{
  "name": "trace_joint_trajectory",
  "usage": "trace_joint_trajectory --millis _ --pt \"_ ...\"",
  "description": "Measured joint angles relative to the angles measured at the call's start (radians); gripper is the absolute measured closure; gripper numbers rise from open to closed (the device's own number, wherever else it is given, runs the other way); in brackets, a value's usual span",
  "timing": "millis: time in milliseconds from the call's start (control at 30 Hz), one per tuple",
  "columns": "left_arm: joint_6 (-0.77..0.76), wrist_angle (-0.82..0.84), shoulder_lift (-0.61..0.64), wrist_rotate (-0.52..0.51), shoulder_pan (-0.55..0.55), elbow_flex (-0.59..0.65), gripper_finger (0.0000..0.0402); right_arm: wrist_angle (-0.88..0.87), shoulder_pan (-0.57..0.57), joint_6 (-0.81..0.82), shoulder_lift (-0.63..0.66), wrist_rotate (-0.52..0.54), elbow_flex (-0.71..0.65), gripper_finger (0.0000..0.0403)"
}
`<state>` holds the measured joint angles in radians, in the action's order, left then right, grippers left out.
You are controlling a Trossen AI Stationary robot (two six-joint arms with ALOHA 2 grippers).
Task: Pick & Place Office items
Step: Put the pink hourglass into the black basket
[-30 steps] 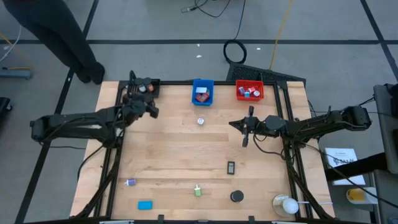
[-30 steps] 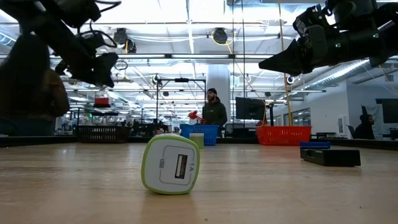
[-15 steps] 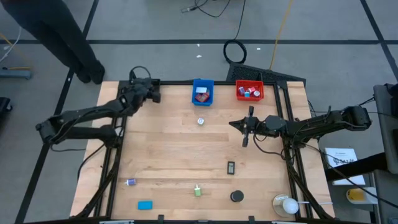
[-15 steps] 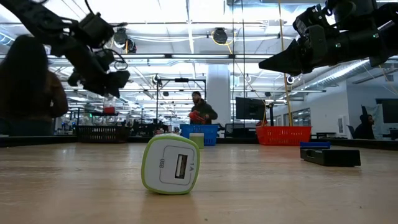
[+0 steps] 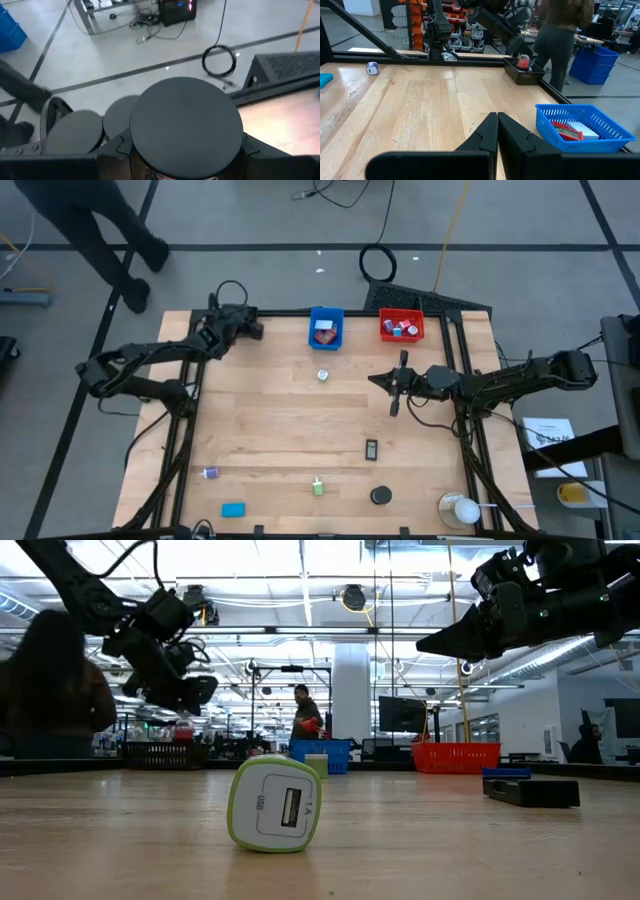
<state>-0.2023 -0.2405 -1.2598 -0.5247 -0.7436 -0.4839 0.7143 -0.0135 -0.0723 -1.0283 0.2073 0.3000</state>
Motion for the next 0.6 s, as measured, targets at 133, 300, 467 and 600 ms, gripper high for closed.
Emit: trace_joint_trajectory --millis 133,300,467,600 --pt "-0.004 -0.022 -0.054 -0.002 -0.012 0.0 0.0233 0.0 0.0 0.0 0.0 0.0 0.0 0.0399" --pt "-0.003 -0.087 -0.105 -0.002 -0.014 -0.002 0.0233 0.0 0.0 0.0 0.0 0.0 0.0 0.0399" --pt "-0.009 -0.109 -0.127 -0.001 -0.014 -0.002 0.0233 0.0 0.0 0.0 0.0 0.0 0.0 0.0399" --pt "-0.009 -0.106 -0.127 0.0 -0.013 -0.002 0.0233 0.0 0.0 0.0 0.0 0.0 0.0 0.0399"
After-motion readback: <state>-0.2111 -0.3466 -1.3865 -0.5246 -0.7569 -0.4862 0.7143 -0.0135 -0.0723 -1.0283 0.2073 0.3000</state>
